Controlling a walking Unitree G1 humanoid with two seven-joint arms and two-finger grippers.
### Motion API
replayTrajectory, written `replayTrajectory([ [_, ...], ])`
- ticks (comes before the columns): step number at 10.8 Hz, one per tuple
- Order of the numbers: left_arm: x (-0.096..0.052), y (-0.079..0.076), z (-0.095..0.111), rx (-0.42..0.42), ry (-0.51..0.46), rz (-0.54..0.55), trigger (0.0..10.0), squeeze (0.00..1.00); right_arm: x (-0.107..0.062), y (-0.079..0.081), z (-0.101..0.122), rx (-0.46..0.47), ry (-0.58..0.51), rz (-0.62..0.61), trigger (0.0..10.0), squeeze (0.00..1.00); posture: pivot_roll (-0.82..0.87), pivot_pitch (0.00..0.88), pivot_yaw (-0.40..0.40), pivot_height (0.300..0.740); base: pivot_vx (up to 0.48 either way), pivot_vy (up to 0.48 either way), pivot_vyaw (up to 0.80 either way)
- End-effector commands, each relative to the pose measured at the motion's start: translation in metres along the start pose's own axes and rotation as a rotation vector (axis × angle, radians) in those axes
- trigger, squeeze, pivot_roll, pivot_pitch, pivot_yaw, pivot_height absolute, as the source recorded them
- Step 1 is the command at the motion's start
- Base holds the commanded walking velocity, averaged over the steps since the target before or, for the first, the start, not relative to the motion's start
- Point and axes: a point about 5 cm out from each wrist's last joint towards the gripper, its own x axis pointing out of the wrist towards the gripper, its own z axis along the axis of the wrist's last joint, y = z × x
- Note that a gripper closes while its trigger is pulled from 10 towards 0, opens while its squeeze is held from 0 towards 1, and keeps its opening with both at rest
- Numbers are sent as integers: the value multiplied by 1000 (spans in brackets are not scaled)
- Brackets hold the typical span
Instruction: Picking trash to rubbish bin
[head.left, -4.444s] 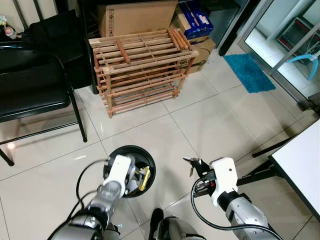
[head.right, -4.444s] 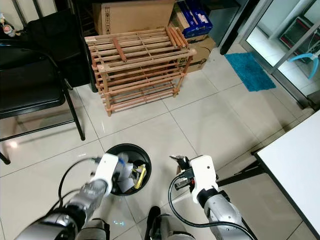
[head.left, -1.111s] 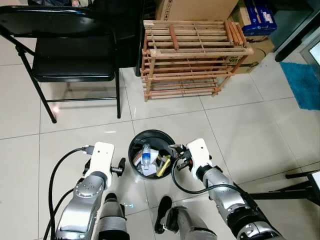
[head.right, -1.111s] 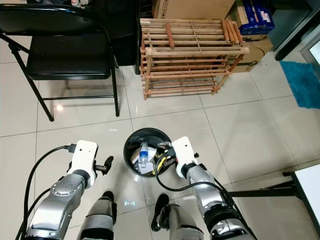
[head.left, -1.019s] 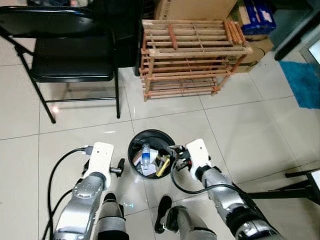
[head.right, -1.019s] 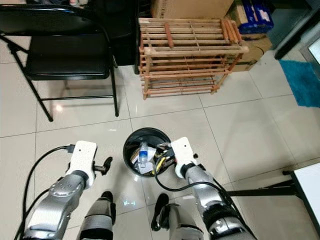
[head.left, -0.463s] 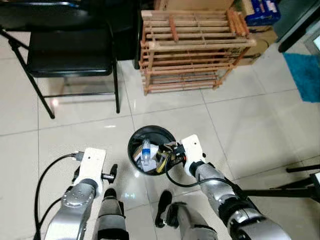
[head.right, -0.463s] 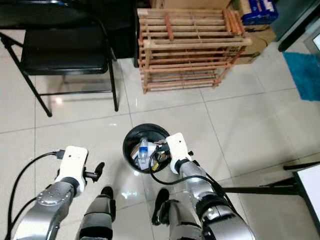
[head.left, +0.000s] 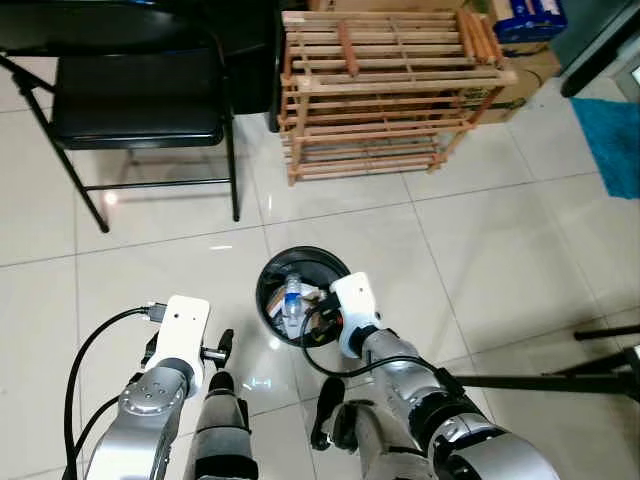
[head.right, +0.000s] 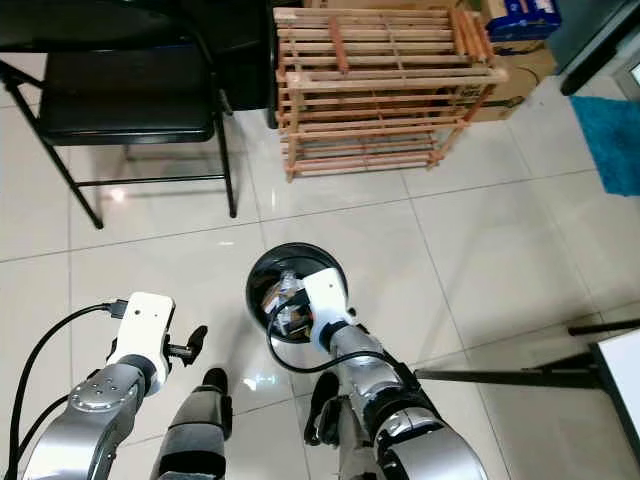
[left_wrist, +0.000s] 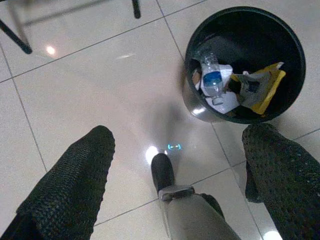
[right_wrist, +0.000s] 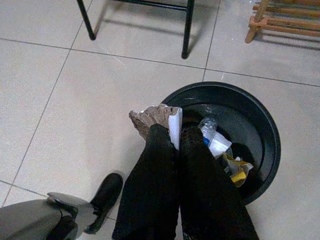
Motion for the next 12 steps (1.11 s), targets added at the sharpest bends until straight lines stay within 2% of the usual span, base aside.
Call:
replayTrajectory([
  [1,-3,-6,-6,0,26,-35,10000,0,-2,7,-12,11,48,12,10000,0,607,418,-182,740,0,0,0],
  [3,-3,-7,-6,2,27,-36,10000,0,-2,11,-14,-1,50,20,10000,0,604,419,-181,740,0,0,0],
  [4,-2,-7,-6,2,27,-38,10000,0,-2,8,-12,10,39,4,10000,1000,602,418,-182,740,0,0,0],
  [12,3,-12,-4,2,20,-48,10000,0,-5,-9,-6,8,4,-61,10000,1000,583,403,-186,740,0,0,0],
])
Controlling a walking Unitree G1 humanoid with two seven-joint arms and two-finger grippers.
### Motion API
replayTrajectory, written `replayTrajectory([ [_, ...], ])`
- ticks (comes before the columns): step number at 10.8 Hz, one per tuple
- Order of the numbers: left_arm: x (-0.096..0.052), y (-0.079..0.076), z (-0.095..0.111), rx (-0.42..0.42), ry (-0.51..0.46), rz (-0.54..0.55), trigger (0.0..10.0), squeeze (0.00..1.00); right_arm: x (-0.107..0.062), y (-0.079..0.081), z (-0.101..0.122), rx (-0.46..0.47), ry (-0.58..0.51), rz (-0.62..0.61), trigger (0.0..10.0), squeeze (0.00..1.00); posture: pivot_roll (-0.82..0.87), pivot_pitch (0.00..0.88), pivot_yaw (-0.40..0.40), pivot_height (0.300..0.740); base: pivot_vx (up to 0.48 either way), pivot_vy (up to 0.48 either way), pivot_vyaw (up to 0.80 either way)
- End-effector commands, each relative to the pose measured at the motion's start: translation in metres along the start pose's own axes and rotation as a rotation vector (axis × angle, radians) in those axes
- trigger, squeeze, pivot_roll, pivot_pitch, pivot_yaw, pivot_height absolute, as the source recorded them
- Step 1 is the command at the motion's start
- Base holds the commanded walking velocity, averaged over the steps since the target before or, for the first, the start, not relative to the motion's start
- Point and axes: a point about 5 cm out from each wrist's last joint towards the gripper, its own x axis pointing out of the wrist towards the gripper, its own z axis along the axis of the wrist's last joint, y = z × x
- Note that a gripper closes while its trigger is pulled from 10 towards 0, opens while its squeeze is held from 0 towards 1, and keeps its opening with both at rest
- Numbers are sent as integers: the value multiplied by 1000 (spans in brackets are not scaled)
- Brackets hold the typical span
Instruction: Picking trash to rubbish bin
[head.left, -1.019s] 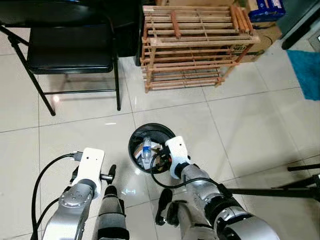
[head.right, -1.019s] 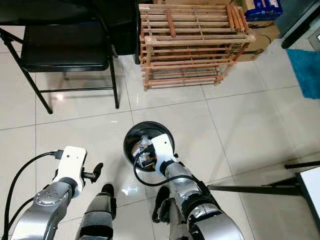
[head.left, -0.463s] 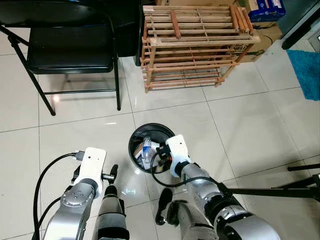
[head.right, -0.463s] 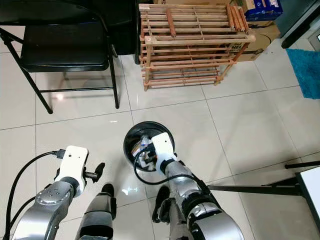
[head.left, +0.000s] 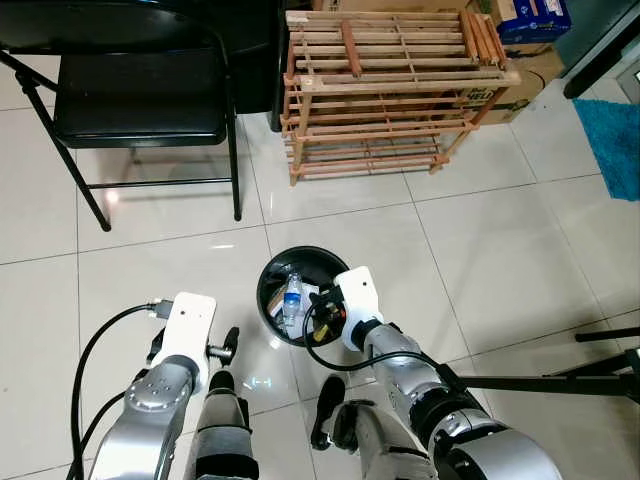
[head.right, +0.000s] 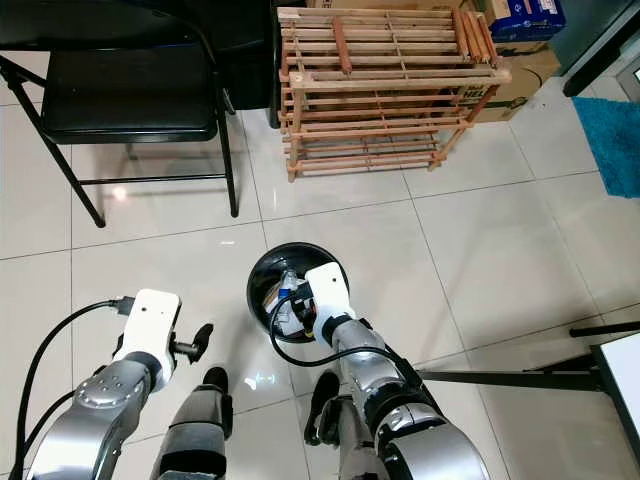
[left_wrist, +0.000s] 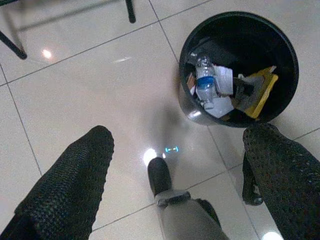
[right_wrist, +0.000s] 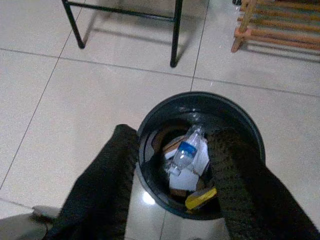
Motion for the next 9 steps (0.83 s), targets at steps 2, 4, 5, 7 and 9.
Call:
replayTrajectory([
  [2,7,-13,-1,-3,8,-53,10000,0,-7,-15,-5,-1,-12,-59,10000,1000,548,372,-180,740,0,0,0],
  [4,16,-25,13,26,-30,-103,10000,0,-12,-34,4,3,-84,-120,10000,1000,503,333,-171,740,0,0,0],
  [5,25,-38,28,34,-83,-151,10000,0,-18,-51,19,-17,-183,-192,10000,886,455,295,-160,740,0,0,0],
  [7,32,-59,57,65,-246,-258,10000,0,-33,-70,50,-44,-365,-279,10000,0,389,242,-143,740,0,0,0],
  [9,35,-68,72,141,-392,-341,10000,0,-64,-81,70,-83,-499,-363,10000,0,307,172,-116,740,0,0,0],
])
